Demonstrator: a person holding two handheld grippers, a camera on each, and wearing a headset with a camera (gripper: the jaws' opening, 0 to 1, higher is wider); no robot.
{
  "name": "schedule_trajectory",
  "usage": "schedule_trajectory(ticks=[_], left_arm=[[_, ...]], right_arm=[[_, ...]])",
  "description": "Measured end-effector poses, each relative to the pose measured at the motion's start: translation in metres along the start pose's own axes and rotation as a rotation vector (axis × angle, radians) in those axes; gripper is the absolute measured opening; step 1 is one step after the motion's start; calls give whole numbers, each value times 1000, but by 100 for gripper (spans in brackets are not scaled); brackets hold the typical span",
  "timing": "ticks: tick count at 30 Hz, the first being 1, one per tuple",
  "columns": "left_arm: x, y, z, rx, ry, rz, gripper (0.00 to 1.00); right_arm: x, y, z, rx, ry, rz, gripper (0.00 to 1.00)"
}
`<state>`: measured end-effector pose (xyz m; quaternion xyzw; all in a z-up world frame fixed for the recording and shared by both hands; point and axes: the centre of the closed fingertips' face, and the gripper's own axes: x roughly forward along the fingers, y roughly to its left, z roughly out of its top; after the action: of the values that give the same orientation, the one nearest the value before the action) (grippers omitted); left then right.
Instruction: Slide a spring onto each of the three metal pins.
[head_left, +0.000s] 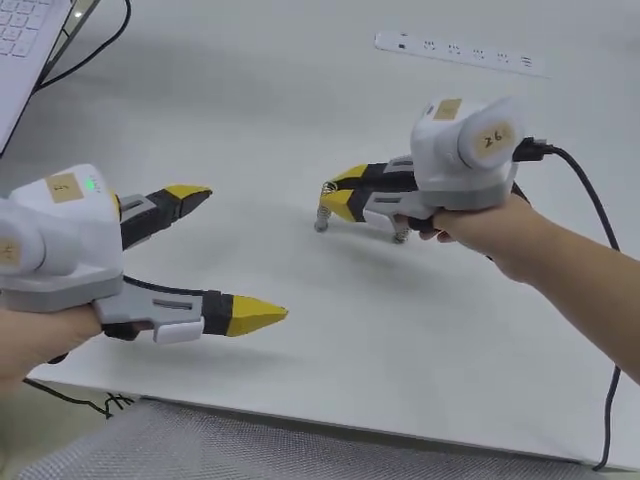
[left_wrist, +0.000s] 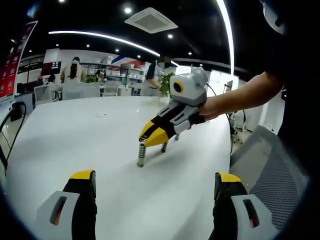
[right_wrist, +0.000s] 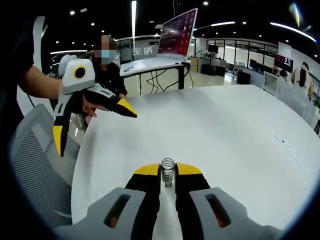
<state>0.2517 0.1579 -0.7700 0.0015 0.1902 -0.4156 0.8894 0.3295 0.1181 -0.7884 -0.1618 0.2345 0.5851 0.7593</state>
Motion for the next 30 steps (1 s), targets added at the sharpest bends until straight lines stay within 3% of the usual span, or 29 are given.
schedule_trajectory(ticks=[19,30], left_arm=[[0,3,-3,-8,5,0,96],[0,3,0,-6,-3,1,96]], right_arm=[[15,1,-19,-29,73,13,8],[14,2,-18,-26,65,14,8]])
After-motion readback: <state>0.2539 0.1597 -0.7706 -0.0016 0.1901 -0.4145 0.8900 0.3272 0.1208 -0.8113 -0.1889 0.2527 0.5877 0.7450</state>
